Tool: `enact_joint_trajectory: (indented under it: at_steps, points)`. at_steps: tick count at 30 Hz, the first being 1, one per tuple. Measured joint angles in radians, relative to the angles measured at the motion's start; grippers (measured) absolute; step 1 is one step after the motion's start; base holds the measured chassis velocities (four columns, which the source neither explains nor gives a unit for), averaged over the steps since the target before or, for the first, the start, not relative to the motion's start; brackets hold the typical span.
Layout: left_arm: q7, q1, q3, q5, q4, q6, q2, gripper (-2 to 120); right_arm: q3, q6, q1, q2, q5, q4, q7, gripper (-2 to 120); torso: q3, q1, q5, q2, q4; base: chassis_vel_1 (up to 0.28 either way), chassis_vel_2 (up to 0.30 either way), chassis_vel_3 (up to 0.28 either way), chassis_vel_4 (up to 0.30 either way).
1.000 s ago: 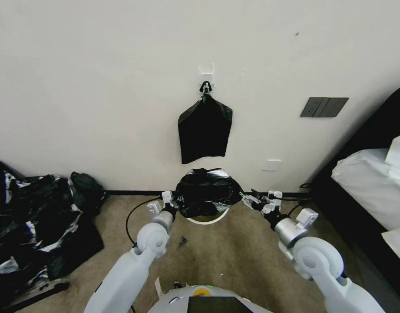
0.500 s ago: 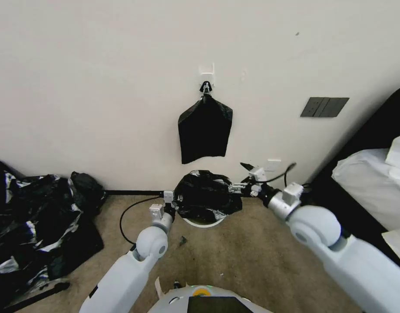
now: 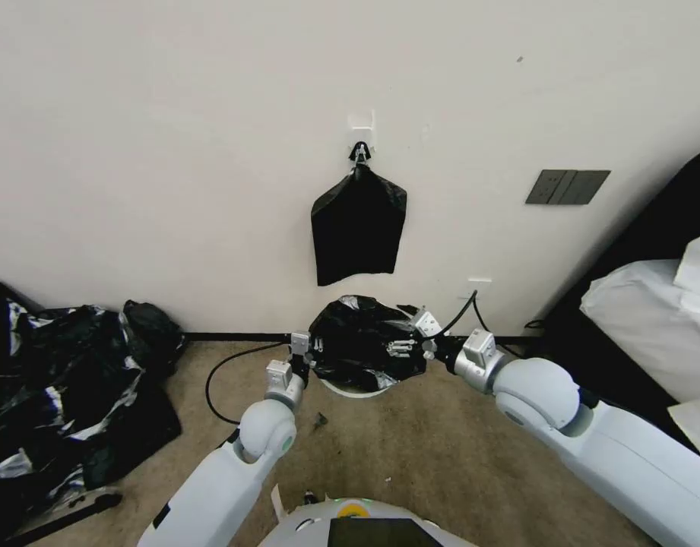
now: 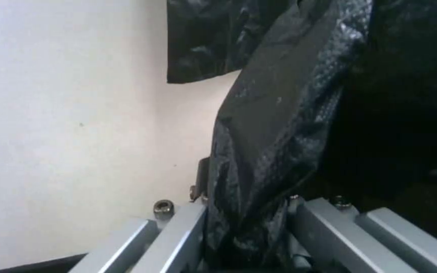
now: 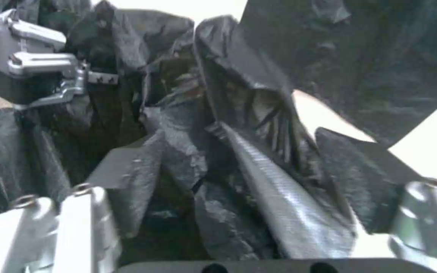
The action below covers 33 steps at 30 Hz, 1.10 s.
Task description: Place a trash bag onto the trash bin.
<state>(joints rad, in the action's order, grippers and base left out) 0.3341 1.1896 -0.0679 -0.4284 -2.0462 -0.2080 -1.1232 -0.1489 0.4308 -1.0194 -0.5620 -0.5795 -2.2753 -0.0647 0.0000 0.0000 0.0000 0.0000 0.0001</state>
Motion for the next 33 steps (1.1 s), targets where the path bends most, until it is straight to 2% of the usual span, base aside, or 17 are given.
enact_joint_trajectory:
  at_steps: [2,3,6,7,9,14,17,21,26,27,31,32,33]
  points:
    - [0.000,0.004,0.000,0.005,-0.007,0.002,0.002,3,0.016,-0.003,0.009,-0.004,-0.001,0.013,0.001,65,0.000,0.000,0.0000,0.000,0.0000,0.000,0.000,0.000,0.000]
    - [0.000,0.004,0.000,0.005,-0.007,0.002,0.002,3,0.016,-0.003,0.009,-0.004,-0.001,0.013,0.001,65,0.000,0.000,0.0000,0.000,0.0000,0.000,0.000,0.000,0.000]
    - [-0.002,0.013,-0.001,0.010,-0.020,0.004,0.006,3,0.028,-0.006,0.017,-0.007,-0.024,0.023,0.006,51,0.000,0.000,0.0000,0.000,-0.0001,0.000,0.000,0.000,0.000]
    - [-0.002,0.013,-0.001,0.010,-0.020,0.004,0.006,3,0.028,-0.006,0.017,-0.007,-0.024,0.023,0.006,51,0.000,0.000,0.0000,0.000,-0.0001,0.000,0.000,0.000,0.000]
    - [-0.003,0.017,-0.003,0.013,-0.028,0.004,0.008,3,0.029,-0.006,0.019,-0.008,-0.050,0.025,0.009,41,0.000,0.000,-0.0001,0.000,-0.0001,0.000,0.000,0.000,0.000]
    - [-0.003,0.021,-0.004,0.015,-0.034,0.004,0.011,3,0.026,-0.006,0.015,-0.008,-0.060,0.025,0.019,28,0.000,0.000,-0.0001,0.000,-0.0001,0.000,0.000,0.000,0.000]
    - [-0.007,0.023,-0.004,0.018,-0.036,0.005,0.011,3,0.016,-0.012,0.010,-0.008,-0.067,0.022,0.040,12,0.000,0.000,0.0000,0.000,-0.0001,0.000,0.000,0.000,0.000]
    - [-0.015,0.029,-0.004,0.032,-0.036,0.007,0.010,3,-0.002,-0.017,0.009,-0.008,-0.098,0.014,0.057,6,0.000,0.000,0.0000,0.000,-0.0002,0.000,0.000,0.000,0.000]
    - [-0.048,0.048,-0.003,0.060,-0.030,0.028,0.011,3,-0.037,-0.015,0.040,-0.003,-0.285,0.006,0.089,6,0.000,0.000,0.0000,0.000,-0.0002,0.000,0.000,0.000,0.000]
    - [-0.048,0.048,-0.003,0.060,-0.030,0.028,0.011,3,-0.037,-0.015,0.040,-0.003,-0.285,0.006,0.089,6,0.000,0.000,0.0000,0.000,-0.0002,0.000,0.000,0.000,0.000]
    - [-0.089,0.076,0.000,0.063,-0.058,0.070,0.011,3,-0.043,0.018,0.130,0.002,-0.554,0.061,0.126,6,0.000,0.000,0.0001,0.000,-0.0001,0.000,0.000,0.000,0.000]
    - [-0.089,0.076,0.000,0.063,-0.058,0.070,0.011,3,-0.043,0.018,0.130,0.002,-0.554,0.061,0.126,6,0.000,0.000,0.0001,0.000,-0.0001,0.000,0.000,0.000,0.000]
    - [-0.100,0.084,-0.001,0.066,-0.062,0.076,0.012,3,-0.043,0.027,0.145,0.000,-0.611,0.075,0.133,6,0.000,0.000,0.0000,0.000,0.0000,0.000,0.000,0.000,0.000]
